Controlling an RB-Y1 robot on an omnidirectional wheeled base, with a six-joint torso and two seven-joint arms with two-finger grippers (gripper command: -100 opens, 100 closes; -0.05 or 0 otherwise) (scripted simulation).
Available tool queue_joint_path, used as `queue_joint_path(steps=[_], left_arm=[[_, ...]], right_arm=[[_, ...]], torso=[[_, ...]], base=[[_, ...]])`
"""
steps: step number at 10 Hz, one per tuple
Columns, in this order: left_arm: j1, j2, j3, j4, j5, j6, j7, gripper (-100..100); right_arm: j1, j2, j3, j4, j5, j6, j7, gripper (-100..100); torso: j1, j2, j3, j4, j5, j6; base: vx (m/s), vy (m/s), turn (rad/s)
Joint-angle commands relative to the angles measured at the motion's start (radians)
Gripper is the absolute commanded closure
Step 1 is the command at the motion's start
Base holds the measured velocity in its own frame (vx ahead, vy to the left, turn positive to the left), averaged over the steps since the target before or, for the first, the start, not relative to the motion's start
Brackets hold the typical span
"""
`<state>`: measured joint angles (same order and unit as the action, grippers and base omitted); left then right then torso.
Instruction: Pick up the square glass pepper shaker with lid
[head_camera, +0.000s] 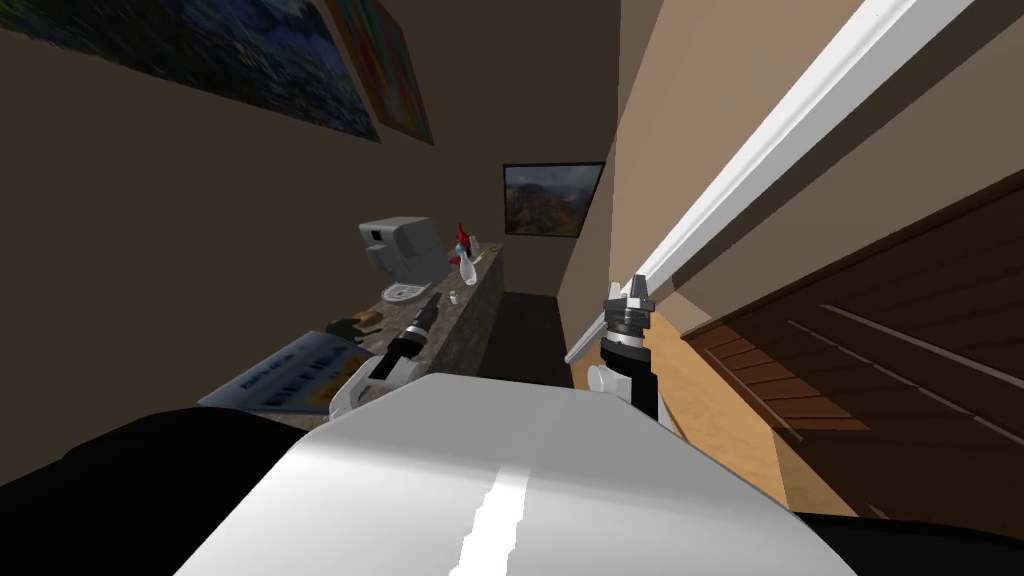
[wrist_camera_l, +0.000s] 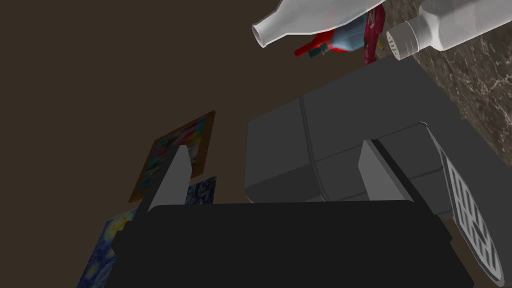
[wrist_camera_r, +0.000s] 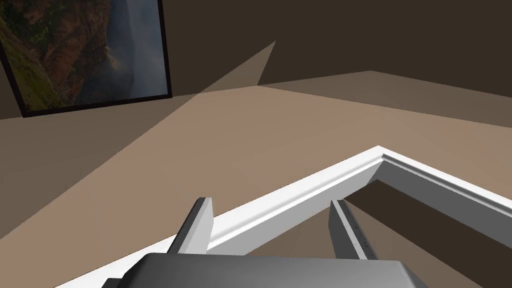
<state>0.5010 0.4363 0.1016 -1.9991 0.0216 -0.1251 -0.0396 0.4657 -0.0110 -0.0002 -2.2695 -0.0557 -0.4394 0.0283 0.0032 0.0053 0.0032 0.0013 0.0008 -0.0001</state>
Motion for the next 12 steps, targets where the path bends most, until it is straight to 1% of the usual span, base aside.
queue_joint_path(steps=[1, 4, 5, 7, 8, 9, 12], left_arm=[[-0.004, 0.019, 0.0, 0.002, -0.005, 0.03, 0.001, -100], [0.007, 0.108, -0.005, 0.065, -0.032, 0.087, 0.003, -100], [0.007, 0.112, -0.005, 0.065, -0.032, 0.087, 0.003, -100], [0.016, 0.17, -0.011, 0.105, -0.052, 0.119, 0.001, -100], [0.02, 0.204, -0.015, 0.125, -0.062, 0.133, -0.001, -100], [0.02, 0.208, -0.015, 0.125, -0.062, 0.133, -0.001, -100], [0.035, 0.298, -0.029, 0.178, -0.092, 0.167, -0.011, -100]], right_arm=[[0.0, 0.0, 0.0, 0.0, 0.0, 0.0, 0.0, 0], [0.0, 0.0, 0.0, 0.0, 0.0, 0.0, 0.0, 0], [0.0, 0.0, 0.0, 0.0, 0.0, 0.0, 0.0, 0], [0.0, 0.0, 0.0, 0.0, 0.0, 0.0, 0.0, 0], [0.0, 0.0, 0.0, 0.0, 0.0, 0.0, 0.0, 0], [0.0, 0.0, 0.0, 0.0, 0.0, 0.0, 0.0, 0], [0.0, 0.0, 0.0, 0.0, 0.0, 0.0, 0.0, 0]], torso=[[0.0, 0.0, 0.0, 0.0, 0.0, 0.0], [0.0, -0.004, -0.002, -0.001, 0.0, 0.0], [0.0, -0.004, -0.002, -0.001, 0.0, -0.001], [0.0, -0.005, -0.003, -0.001, 0.0, 0.0], [0.0, -0.006, -0.003, -0.001, 0.0, 0.0], [0.0, -0.007, -0.004, -0.001, 0.0, 0.0], [0.0, -0.008, -0.005, -0.002, 0.0, 0.0]], base=[[-0.051, 0.01, -0.064], [-0.029, 0.006, -0.225], [-0.022, 0.008, 0.025], [-0.007, 0.004, -0.182], [0.008, 0.011, -0.232], [0.01, 0.01, -0.062], [0.034, 0.008, -0.153]])
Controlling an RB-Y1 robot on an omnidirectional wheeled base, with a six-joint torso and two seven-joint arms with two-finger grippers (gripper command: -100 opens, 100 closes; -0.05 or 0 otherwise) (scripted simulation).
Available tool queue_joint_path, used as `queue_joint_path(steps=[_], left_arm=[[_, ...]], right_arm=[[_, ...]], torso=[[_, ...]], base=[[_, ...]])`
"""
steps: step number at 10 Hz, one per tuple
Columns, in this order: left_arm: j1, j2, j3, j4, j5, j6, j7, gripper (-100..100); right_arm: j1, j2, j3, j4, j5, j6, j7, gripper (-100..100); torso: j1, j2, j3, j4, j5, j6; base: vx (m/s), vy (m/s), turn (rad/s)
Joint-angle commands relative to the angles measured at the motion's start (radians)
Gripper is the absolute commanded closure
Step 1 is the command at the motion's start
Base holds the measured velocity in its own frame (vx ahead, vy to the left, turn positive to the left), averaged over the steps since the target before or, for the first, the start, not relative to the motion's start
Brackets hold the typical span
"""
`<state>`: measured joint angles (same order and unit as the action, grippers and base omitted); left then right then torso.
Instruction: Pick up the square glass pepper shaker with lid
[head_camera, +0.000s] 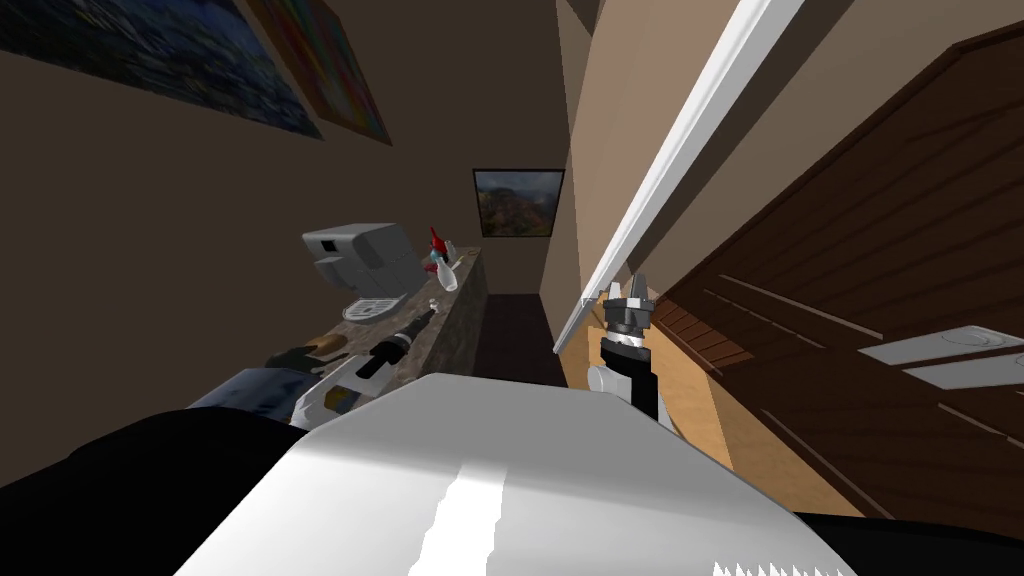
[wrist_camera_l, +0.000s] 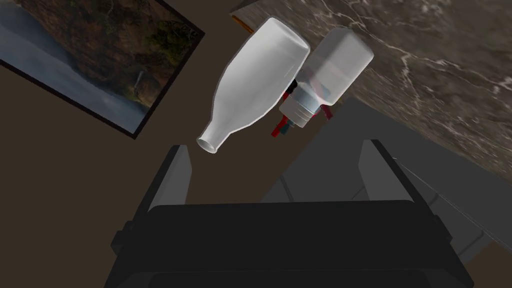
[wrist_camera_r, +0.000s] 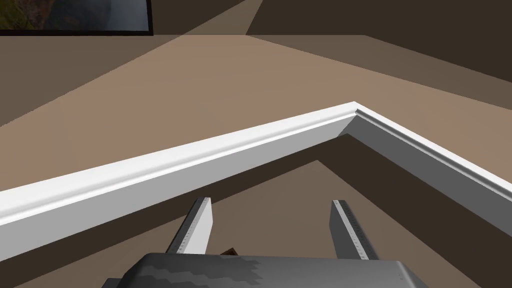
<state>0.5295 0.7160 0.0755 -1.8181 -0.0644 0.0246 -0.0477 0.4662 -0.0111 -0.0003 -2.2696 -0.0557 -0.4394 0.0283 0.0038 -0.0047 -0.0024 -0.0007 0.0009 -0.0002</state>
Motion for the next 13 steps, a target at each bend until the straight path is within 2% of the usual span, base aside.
queue_joint_path(steps=[1, 5, 10, 11, 12, 13], left_arm=[[0.012, 0.049, -0.008, 0.013, -0.016, 0.026, -0.007, -100], [0.03, 0.151, -0.03, 0.067, -0.051, 0.047, -0.025, -100], [0.05, 0.249, -0.055, 0.113, -0.085, 0.053, -0.049, -100], [0.046, 0.234, -0.052, 0.104, -0.081, 0.056, -0.046, -100], [0.046, 0.236, -0.053, 0.105, -0.082, 0.057, -0.047, 0], [0.036, 0.235, -0.05, 0.134, -0.08, 0.042, -0.046, -100]], right_arm=[[0.0, 0.0, 0.0, 0.0, 0.0, 0.0, 0.0, 0], [0.0, 0.0, 0.0, 0.0, 0.0, 0.0, 0.0, 0], [0.0, 0.0, 0.0, 0.0, 0.0, 0.0, 0.0, 0], [0.0, 0.0, 0.0, 0.0, 0.0, 0.0, 0.0, 0], [0.0, 0.0, 0.0, 0.0, 0.0, 0.0, 0.0, 0], [0.0, 0.0, 0.0, 0.0, 0.0, 0.0, 0.0, 0]], torso=[[0.0, 0.0, 0.0, 0.0, 0.0, 0.0], [0.0, -0.003, -0.001, -0.001, 0.0, 0.0], [0.0, -0.002, -0.001, -0.001, 0.0, -0.001], [0.0, -0.003, -0.002, -0.001, 0.0, 0.0], [-0.001, 0.0, 0.0, 0.0, 0.0, -0.001], [-0.002, 0.002, 0.001, 0.0, 0.0, -0.001]], base=[[0.069, 0.02, -0.154], [0.08, 0.02, -0.116], [0.085, 0.024, -0.068], [0.039, 0.011, -0.013], [0.007, 0.002, 0.002], [0.011, -0.012, -0.055]])
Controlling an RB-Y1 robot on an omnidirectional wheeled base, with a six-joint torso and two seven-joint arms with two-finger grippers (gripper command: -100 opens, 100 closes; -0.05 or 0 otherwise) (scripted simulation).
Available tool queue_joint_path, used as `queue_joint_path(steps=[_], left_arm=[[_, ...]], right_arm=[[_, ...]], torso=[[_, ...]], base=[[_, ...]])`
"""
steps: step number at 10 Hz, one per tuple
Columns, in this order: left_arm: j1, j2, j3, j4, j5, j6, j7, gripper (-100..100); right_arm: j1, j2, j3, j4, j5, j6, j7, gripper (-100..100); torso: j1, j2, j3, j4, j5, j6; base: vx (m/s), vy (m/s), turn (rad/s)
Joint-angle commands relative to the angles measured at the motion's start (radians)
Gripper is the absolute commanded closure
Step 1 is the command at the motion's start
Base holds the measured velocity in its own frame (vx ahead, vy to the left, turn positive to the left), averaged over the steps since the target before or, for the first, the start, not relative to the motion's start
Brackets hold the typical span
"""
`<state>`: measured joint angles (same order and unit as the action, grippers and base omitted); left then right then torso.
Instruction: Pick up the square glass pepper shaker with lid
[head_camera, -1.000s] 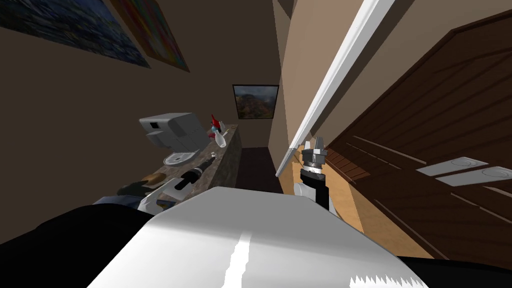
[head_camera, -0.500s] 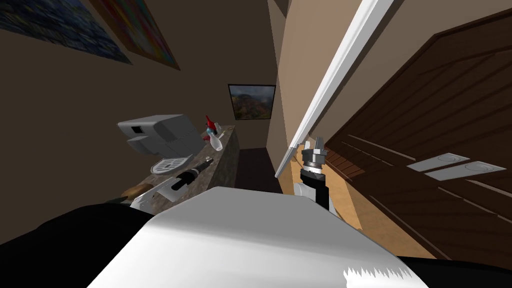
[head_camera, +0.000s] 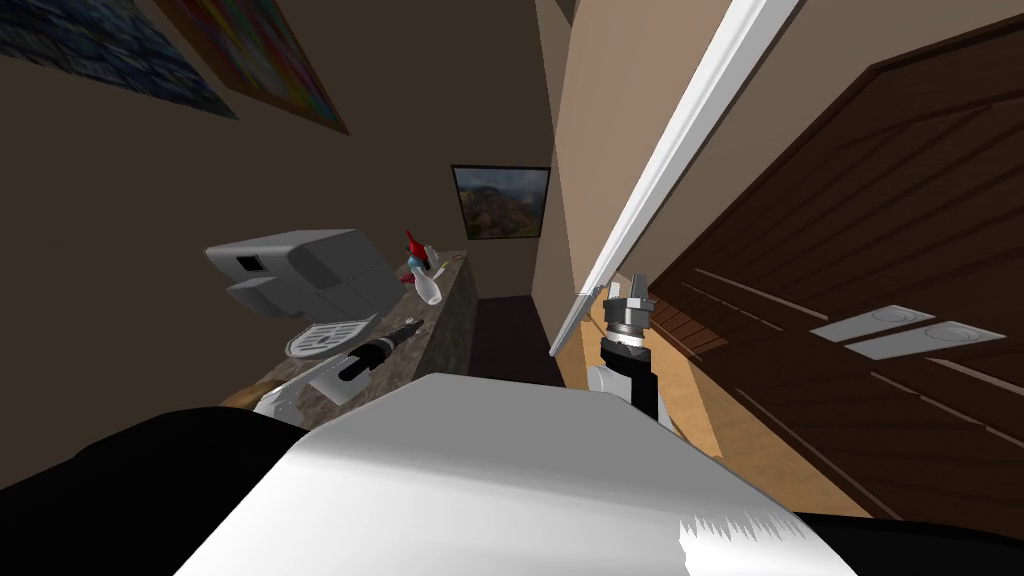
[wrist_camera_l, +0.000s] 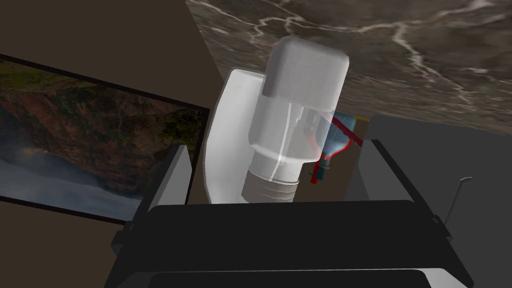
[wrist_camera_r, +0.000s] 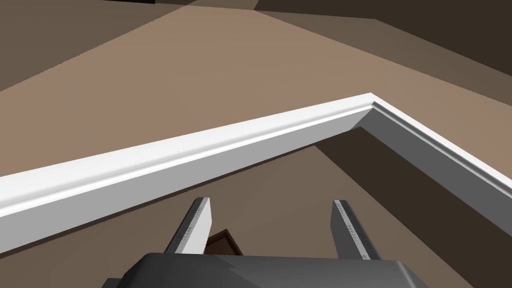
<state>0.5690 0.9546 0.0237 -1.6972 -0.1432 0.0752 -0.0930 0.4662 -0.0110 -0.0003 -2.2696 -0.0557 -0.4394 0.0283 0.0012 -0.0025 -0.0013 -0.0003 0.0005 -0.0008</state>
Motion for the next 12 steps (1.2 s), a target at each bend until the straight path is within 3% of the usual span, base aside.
queue_joint_path(steps=[1, 3, 4, 5, 9, 10, 11, 12], left_arm=[[-0.01, -0.005, 0.003, 0.032, 0.0, -0.018, 0.0, -100], [-0.023, -0.007, 0.007, 0.071, 0.003, -0.037, 0.0, -100], [-0.024, -0.008, 0.003, 0.06, 0.002, -0.028, -0.001, -100], [-0.025, -0.008, 0.003, 0.062, 0.002, -0.03, -0.001, 100], [-0.025, -0.007, 0.003, 0.062, 0.001, -0.03, -0.002, 100], [-0.025, -0.007, 0.003, 0.062, 0.001, -0.03, -0.002, 0], [-0.01, -0.005, 0.003, 0.032, 0.0, -0.018, 0.0, 100], [-0.004, -0.004, 0.001, 0.013, -0.001, -0.008, -0.001, 100]], right_arm=[[0.0, 0.0, 0.0, 0.0, 0.0, 0.0, 0.0, 0], [0.0, 0.0, 0.0, 0.0, 0.0, 0.0, 0.0, 0], [0.0, 0.0, 0.0, 0.0, 0.0, 0.0, 0.0, 0], [0.0, 0.0, 0.0, 0.0, 0.0, 0.0, 0.0, 0], [0.0, 0.0, 0.0, 0.0, 0.0, 0.0, 0.0, 0], [0.0, 0.0, 0.0, 0.0, 0.0, 0.0, 0.0, 0], [0.0, 0.0, 0.0, 0.0, 0.0, 0.0, 0.0, 0], [0.0, 0.0, 0.0, 0.0, 0.0, 0.0, 0.0, 0]], torso=[[0.0, 0.0, 0.0, 0.0, 0.0, 0.0], [-0.001, 0.0, 0.0, 0.0, 0.0, 0.0], [-0.001, 0.0, 0.0, 0.0, 0.0, 0.0], [0.0, 0.0, 0.0, 0.0, 0.0, 0.0], [0.001, 0.001, 0.001, 0.0, 0.001, -0.001], [0.001, 0.001, 0.001, 0.0, 0.001, -0.001], [0.001, 0.001, 0.001, 0.0, 0.001, -0.001], [0.002, 0.002, 0.001, 0.0, 0.001, -0.002]], base=[[0.013, -0.02, -0.107], [0.017, -0.025, -0.067], [0.007, -0.01, -0.008], [0.0, 0.0, 0.0], [0.0, 0.0, 0.0], [0.0, 0.0, 0.0], [-0.01, 0.02, 0.106], [-0.019, 0.028, 0.102]])
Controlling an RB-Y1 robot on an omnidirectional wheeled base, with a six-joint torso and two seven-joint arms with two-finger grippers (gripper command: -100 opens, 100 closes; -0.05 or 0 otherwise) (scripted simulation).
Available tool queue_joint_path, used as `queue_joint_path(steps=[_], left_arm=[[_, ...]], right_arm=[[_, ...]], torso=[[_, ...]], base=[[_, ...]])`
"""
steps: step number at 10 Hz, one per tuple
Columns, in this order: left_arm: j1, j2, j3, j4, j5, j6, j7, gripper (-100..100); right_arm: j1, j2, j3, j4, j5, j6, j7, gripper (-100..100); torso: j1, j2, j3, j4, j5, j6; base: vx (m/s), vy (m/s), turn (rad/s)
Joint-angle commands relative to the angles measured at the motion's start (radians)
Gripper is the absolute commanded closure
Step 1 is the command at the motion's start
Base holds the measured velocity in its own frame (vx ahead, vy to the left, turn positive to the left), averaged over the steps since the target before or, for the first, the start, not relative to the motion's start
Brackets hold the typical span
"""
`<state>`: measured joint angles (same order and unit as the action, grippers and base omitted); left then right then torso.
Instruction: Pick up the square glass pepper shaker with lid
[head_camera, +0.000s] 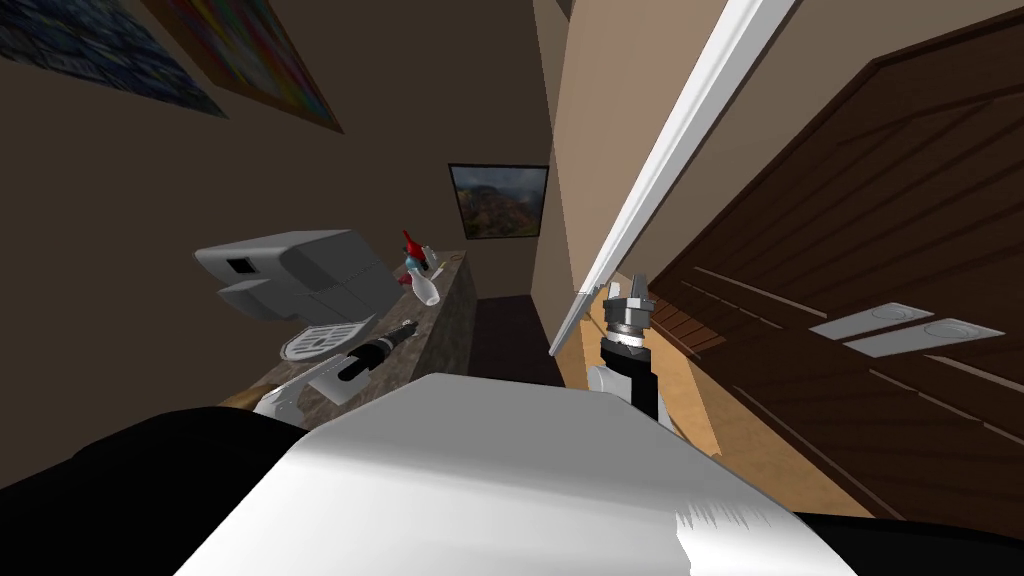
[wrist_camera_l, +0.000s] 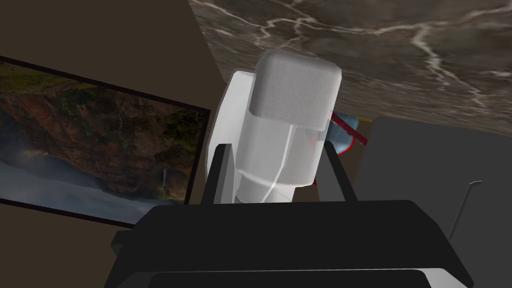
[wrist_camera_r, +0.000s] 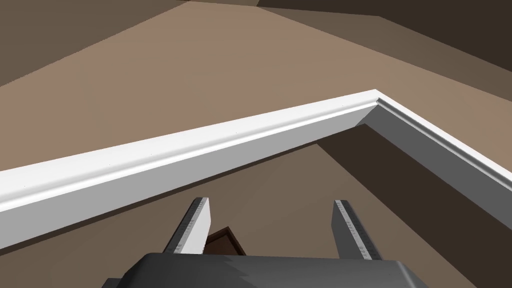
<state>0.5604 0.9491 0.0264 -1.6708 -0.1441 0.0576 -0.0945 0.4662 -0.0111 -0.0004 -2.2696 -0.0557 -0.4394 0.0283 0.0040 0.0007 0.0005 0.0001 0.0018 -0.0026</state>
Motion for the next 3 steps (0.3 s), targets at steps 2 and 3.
queue_joint_path(steps=[2, 3], left_arm=[[0.008, 0.004, -0.001, -0.019, 0.001, 0.01, 0.001, 100], [0.009, 0.005, -0.001, -0.022, 0.001, 0.012, 0.002, 0]], right_arm=[[0.0, 0.0, 0.0, 0.0, 0.0, 0.0, 0.0, 0], [0.0, 0.0, 0.0, 0.0, 0.0, 0.0, 0.0, 0]], torso=[[0.0, 0.0, 0.0, 0.0, 0.0, 0.0], [-0.001, -0.001, 0.0, 0.0, 0.0, 0.001]], base=[[-0.016, 0.018, 0.04], [0.0, 0.0, 0.0]])
